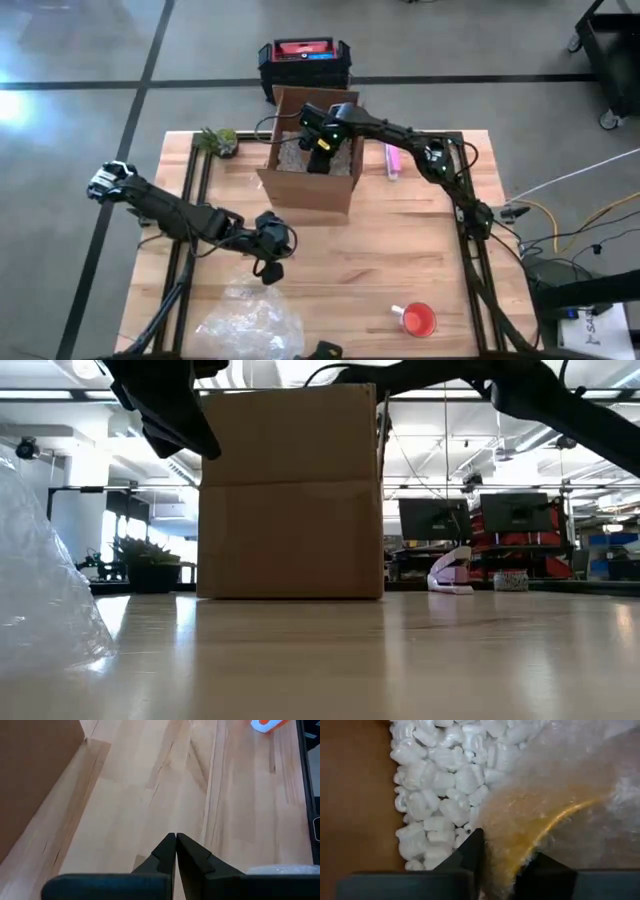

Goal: Wrap mug
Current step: Put the wrapped yellow mug into the brown cardboard box, then prepare the transparent bubble wrap

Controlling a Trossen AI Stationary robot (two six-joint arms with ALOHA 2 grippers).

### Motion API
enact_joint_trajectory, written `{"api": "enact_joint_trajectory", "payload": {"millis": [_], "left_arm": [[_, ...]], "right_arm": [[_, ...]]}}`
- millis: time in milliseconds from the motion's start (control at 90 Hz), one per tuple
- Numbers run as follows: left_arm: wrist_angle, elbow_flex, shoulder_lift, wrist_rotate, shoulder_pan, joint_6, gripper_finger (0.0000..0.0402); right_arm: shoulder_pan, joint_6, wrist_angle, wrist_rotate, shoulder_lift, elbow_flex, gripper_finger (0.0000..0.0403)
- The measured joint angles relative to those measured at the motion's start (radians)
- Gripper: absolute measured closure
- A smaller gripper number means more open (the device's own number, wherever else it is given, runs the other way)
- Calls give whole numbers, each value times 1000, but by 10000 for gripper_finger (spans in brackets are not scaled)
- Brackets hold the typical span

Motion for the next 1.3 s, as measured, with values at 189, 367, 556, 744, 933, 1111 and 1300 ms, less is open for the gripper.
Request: {"api": "enact_joint_trajectory", "payload": {"millis": [189,367,556,744,933,1111,1300], "left_arm": [[4,0,0,0,0,0,402],[20,0,0,0,0,17,402],[37,0,0,0,0,30,402],[34,-2,0,15,-3,5,402],[-64,-3,0,142,-50,-83,402],[-106,-3,0,167,-183,-186,402],[-68,-9,0,161,-343,-359,402]], "right_arm": [[3,-13,-2,0,-8,5,248],[-2,-20,-6,9,-118,11,181],[2,-26,-14,26,-278,12,147],[25,-26,-52,34,-454,12,141],[111,-26,-142,-14,-565,11,153],[242,-18,-310,-26,-619,8,171],[451,71,-373,-29,-625,-2,186]]}}
